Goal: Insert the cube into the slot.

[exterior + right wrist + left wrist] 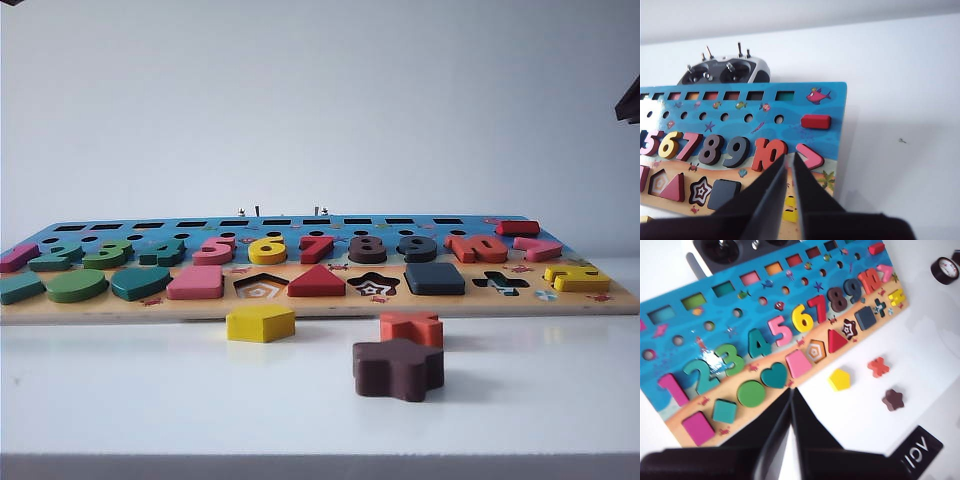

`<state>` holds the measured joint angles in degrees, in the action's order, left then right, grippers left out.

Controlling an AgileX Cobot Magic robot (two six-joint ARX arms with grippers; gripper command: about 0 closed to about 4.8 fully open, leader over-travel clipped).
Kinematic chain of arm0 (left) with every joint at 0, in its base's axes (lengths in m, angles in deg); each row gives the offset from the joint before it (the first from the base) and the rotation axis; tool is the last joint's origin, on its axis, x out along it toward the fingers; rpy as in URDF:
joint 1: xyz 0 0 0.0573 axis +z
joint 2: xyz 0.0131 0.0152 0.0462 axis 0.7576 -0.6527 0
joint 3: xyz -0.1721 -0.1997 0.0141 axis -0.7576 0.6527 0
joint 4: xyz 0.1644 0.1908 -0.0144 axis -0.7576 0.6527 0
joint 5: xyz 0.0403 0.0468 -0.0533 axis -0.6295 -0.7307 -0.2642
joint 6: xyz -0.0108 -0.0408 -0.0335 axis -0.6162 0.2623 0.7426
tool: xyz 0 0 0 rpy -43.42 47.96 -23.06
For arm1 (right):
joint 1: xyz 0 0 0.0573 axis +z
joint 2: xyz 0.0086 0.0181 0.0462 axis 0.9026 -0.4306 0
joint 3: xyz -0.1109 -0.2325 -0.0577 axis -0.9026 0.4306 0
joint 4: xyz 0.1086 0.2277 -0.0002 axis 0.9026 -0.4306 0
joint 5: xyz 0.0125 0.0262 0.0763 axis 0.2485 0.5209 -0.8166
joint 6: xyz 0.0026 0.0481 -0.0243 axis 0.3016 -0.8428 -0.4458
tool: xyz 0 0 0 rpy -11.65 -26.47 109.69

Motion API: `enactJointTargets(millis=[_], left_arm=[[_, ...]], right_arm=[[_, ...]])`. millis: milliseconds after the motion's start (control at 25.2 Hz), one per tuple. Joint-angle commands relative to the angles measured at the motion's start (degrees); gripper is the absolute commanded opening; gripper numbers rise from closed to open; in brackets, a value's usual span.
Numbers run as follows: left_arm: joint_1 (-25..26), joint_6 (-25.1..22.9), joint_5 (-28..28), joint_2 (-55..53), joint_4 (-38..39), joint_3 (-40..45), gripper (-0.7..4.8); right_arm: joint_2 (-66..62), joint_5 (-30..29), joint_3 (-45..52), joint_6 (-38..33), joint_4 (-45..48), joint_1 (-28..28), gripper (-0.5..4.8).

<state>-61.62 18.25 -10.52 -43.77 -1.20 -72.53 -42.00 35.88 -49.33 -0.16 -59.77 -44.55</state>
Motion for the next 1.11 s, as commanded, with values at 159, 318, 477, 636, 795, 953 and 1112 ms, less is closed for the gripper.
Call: enactJointTargets(millis=[159, 318, 477, 636, 795, 953, 1112], left_arm=[[0.04, -0.39, -4.92, 0.85, -5.18, 0.59, 0.17], [0.04, -0.20, -7.69, 2.16, -8.24, 2.36, 0.17], [0.04, -0.20, -9.60, 3.37, -9.81, 3.93, 0.17], [0.07, 0.26, -13.00, 5.60, -13.40, 6.78, 0.17], [0.07, 0.66, -14.73, 7.41, -15.08, 8.17, 0.17], [0.07, 0.66, -14.86, 8.26, -15.23, 8.22, 0.17], [0.07, 1.16, -16.66, 9.90, -18.95, 9.70, 0.17]], right_arm=[[2.64, -0.98, 1.73, -0.35, 0.74, -1.07, -0.07], [4.48, -0.96, 3.43, -0.37, 0.92, -1.07, -0.07], [7.02, -0.72, 5.68, -0.37, 1.92, -1.07, -0.07], [12.31, -0.28, 9.49, -0.37, 3.41, -2.36, -0.06], [19.98, -0.33, 12.68, -0.39, 3.28, -6.78, -0.06], [23.67, -0.33, 13.51, -0.39, 2.95, -9.25, -0.06], [25.18, -0.33, 14.62, -0.39, 2.89, -10.27, -0.06]])
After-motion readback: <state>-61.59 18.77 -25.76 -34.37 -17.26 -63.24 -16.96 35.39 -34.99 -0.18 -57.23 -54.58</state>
